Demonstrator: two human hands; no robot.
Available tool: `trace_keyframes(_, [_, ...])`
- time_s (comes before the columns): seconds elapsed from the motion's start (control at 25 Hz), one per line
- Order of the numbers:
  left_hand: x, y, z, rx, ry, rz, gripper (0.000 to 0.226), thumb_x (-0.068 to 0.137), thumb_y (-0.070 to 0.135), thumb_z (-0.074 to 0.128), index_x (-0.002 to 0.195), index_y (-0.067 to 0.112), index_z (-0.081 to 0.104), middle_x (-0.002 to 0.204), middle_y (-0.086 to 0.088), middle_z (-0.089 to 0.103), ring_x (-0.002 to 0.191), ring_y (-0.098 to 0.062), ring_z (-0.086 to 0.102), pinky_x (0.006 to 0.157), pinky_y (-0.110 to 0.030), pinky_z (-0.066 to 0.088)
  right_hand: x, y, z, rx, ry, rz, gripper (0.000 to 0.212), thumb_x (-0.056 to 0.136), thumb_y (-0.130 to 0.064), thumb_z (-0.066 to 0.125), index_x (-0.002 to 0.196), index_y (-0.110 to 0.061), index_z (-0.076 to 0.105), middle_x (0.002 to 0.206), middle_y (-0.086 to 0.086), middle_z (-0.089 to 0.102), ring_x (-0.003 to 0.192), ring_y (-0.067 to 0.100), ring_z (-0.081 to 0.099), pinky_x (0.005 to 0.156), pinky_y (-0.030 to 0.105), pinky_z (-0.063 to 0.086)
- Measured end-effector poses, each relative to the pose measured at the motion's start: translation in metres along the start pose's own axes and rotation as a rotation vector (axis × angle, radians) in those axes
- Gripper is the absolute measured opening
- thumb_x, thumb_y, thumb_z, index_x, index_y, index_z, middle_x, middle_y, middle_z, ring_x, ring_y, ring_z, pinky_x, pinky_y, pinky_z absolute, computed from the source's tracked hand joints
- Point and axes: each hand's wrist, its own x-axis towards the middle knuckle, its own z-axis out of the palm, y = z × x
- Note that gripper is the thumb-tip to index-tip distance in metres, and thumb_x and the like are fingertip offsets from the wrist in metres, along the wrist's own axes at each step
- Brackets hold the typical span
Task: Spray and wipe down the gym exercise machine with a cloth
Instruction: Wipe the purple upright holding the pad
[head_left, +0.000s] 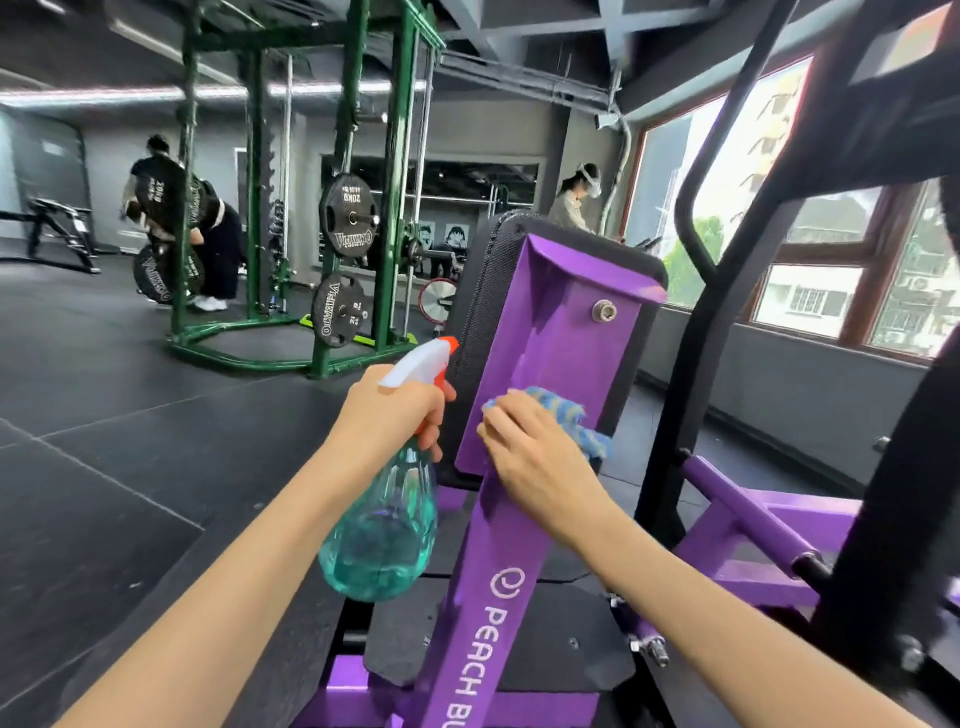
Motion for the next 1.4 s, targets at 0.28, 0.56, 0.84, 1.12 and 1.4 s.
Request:
trace_keyframes(0.28, [0.008, 0.039, -0.01, -0.018, -0.001, 0.059, 0.053, 0.077, -0.012, 0.042, 0.118, 0.014, 0.063, 0.08, -0.024, 0.062, 0.041, -0.025, 0.05, 0.043, -0.016, 0.043, 0.074, 0.053, -0.021, -0.088, 0.158, 0.273, 0.013, 0.082, -0.002, 0.054, 0.079, -0.011, 0.061, 0.076, 0.008, 0.056, 0.068, 0.026, 0.052, 0.066, 0.034, 0.034])
trace_keyframes(0.56, [0.015, 0.063, -0.021, -0.054, -0.045, 0.08, 0.029, 0.078, -0.016, 0.041, 0.098, -0.007, 0.061, 0.05, -0.016, 0.052, 0.04, -0.026, 0.045, 0.04, -0.023, 0.047, 0.068, 0.054, -0.013, 0.018, 0.004, 0.037, 0.019, 0.074, -0.004, 0.045, 0.065, -0.013, 0.06, 0.065, 0.004, 0.054, 0.06, 0.023, 0.054, 0.061, 0.03, 0.037])
trace_keyframes(0.84, [0.013, 0.084, -0.013, -0.03, -0.13, 0.123, 0.047, 0.055, 0.004, 0.051, 0.096, -0.017, 0.061, 0.058, -0.02, 0.053, 0.04, -0.028, 0.048, 0.05, -0.032, 0.052, 0.044, 0.051, -0.045, 0.232, -0.008, -0.023, 0.02, 0.082, -0.003, 0.048, 0.083, -0.01, 0.066, 0.081, 0.005, 0.06, 0.072, 0.023, 0.054, 0.067, 0.032, 0.041])
trace_keyframes(1.12, [0.024, 0.12, 0.026, 0.022, -0.225, 0.242, 0.019, 0.081, 0.006, 0.05, 0.081, -0.006, 0.064, 0.067, -0.019, 0.053, 0.037, -0.02, 0.045, 0.047, -0.031, 0.05, 0.066, 0.152, -0.077, 0.68, 0.303, 1.014, 0.018, 0.091, -0.008, 0.058, 0.109, -0.003, 0.062, 0.106, 0.004, 0.059, 0.099, 0.014, 0.054, 0.092, 0.023, 0.04])
trace_keyframes(1.4, [0.034, 0.118, 0.025, -0.089, -0.189, 0.12, 0.034, 0.075, -0.011, 0.042, 0.099, 0.001, 0.063, 0.076, -0.018, 0.054, 0.037, -0.017, 0.042, 0.041, -0.029, 0.051, 0.085, 0.122, -0.052, 0.763, -0.001, 0.679, 0.026, 0.094, -0.016, 0.056, 0.118, -0.011, 0.066, 0.116, 0.007, 0.066, 0.109, 0.02, 0.059, 0.092, 0.02, 0.036])
